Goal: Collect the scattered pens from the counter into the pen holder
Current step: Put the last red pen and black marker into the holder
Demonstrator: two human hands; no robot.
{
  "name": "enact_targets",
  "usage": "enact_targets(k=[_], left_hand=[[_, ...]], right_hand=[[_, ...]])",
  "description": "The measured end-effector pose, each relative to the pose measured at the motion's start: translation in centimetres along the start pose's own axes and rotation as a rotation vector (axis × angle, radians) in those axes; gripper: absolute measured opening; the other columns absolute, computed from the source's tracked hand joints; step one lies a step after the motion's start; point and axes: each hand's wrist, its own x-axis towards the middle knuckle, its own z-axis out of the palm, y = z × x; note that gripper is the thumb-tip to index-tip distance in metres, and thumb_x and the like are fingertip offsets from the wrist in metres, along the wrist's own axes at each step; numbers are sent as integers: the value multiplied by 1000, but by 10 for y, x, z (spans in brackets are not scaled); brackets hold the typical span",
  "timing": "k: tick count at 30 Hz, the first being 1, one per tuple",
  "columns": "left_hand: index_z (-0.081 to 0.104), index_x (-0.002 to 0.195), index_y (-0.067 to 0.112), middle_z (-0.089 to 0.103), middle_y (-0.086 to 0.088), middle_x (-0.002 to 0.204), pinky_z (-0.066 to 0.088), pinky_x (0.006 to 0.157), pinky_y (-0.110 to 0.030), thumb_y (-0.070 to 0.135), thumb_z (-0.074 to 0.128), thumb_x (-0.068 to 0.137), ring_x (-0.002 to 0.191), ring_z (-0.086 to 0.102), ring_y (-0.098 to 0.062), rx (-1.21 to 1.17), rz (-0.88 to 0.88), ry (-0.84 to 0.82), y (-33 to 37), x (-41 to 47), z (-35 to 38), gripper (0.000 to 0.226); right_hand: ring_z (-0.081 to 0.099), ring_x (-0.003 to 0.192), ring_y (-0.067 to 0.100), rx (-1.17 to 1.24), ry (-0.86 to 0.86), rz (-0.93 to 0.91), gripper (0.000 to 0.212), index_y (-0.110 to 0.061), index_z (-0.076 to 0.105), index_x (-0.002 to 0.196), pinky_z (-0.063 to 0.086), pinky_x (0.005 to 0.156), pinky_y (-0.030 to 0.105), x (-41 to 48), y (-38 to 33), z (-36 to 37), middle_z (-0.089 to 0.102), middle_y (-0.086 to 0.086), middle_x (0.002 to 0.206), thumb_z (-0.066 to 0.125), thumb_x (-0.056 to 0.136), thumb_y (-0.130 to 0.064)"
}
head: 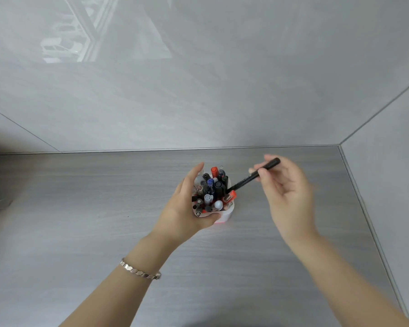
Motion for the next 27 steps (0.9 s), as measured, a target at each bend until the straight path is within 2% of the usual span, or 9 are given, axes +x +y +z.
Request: enact_targets(k=[3,5,8,10,13,16,19,22,27], left_hand=[[14,121,59,45,1,134,38,95,-22,19,82,62,121,49,-12,5,5,14,-1,0,1,99],[15,122,58,46,-1,134,39,95,-22,17,82,62,121,50,-14,-2,7,16,-2,1,2,99],[14,123,57,44,2,134,37,94,-19,16,83,61,121,48,-11,-21,-6,4,-3,-1,3,102],[12,122,57,38,10,132,33,91,-8,19,87,56,121,43,0,-26,-11,15,-3,-2,6,107],[16,120,56,37,11,125,29,76,10,20,89,51,107,33,28,-34,-26,104,-2,-4,14,107],[16,116,62,41,11,121,30,77,10,14,88,53,103,37,27,-116,-84,161,-1,-7,18,107],[18,112,68,47,8,127,41,94,-16,14,88,51,116,48,-3,-156,-109,190,1,-8,16,108],[20,106,72,50,6,124,47,97,-34,14,88,50,115,53,-13,-168,-141,210,-1,-9,1,106],[29,125,49,54,6,109,43,88,-26,11,88,52,109,52,-11,-146,-172,276,-22,-7,-59,102]], right_hand=[[70,85,15,6,-81,-39,38,-53,49,93,54,85,27,6,0,10,71,-9,83,61,80,-19],[68,84,2,-108,-192,-47,44,-53,53,90,51,84,17,4,10,14,68,-11,88,63,81,-12],[63,82,-8,-343,-230,-119,27,-30,64,95,48,80,8,-12,33,16,66,-15,89,66,80,-7],[63,84,6,-488,-165,-266,16,-13,69,95,48,82,14,-19,50,14,69,-5,89,66,79,-9],[57,84,17,-612,-138,-377,17,-7,71,95,41,85,12,-23,62,14,69,6,86,59,82,-8],[57,85,8,-492,-204,-233,25,-21,69,96,40,81,8,-22,48,14,64,-5,87,54,82,-5],[62,84,9,-311,-318,47,50,-48,55,95,43,75,8,-16,37,3,64,-20,82,50,82,-1],[62,81,18,-472,-347,155,46,-46,51,90,46,79,26,-7,42,-6,64,-17,77,49,85,0],[57,77,12,-718,-603,305,22,-28,59,94,43,74,23,4,45,11,61,-10,81,49,88,-9]])
